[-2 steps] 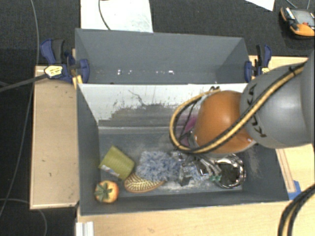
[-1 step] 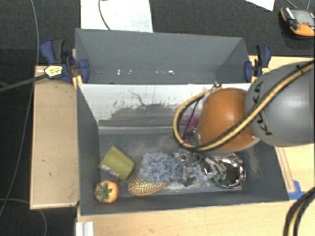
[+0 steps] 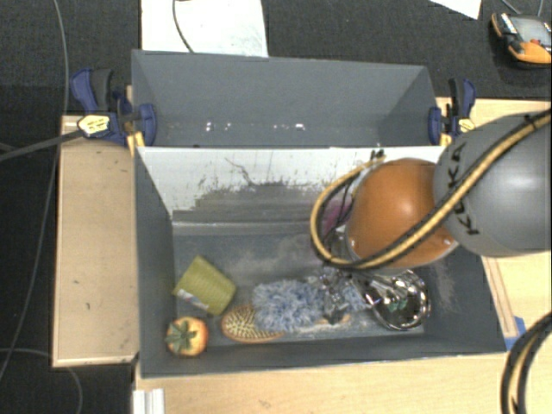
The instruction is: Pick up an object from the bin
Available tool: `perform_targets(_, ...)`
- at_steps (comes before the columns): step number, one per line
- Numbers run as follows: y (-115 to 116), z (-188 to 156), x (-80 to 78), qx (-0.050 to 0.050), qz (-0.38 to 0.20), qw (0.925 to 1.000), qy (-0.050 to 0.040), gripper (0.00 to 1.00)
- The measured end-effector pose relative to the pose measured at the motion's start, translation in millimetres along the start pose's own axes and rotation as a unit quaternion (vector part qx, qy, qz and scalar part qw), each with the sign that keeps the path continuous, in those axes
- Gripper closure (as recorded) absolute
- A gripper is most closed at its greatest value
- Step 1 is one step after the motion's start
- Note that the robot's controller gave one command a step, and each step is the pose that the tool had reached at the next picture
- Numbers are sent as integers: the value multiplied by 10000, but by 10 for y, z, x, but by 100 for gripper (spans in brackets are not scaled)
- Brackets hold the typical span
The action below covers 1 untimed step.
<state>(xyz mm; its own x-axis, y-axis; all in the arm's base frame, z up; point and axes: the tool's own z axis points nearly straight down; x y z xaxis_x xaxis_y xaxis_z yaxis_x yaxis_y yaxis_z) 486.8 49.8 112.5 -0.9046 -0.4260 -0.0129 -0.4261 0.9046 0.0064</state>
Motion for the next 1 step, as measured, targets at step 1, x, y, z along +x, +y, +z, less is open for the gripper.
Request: perform_targets(1, 27, -734, -140, -3, 1304, 9915, 36, 100)
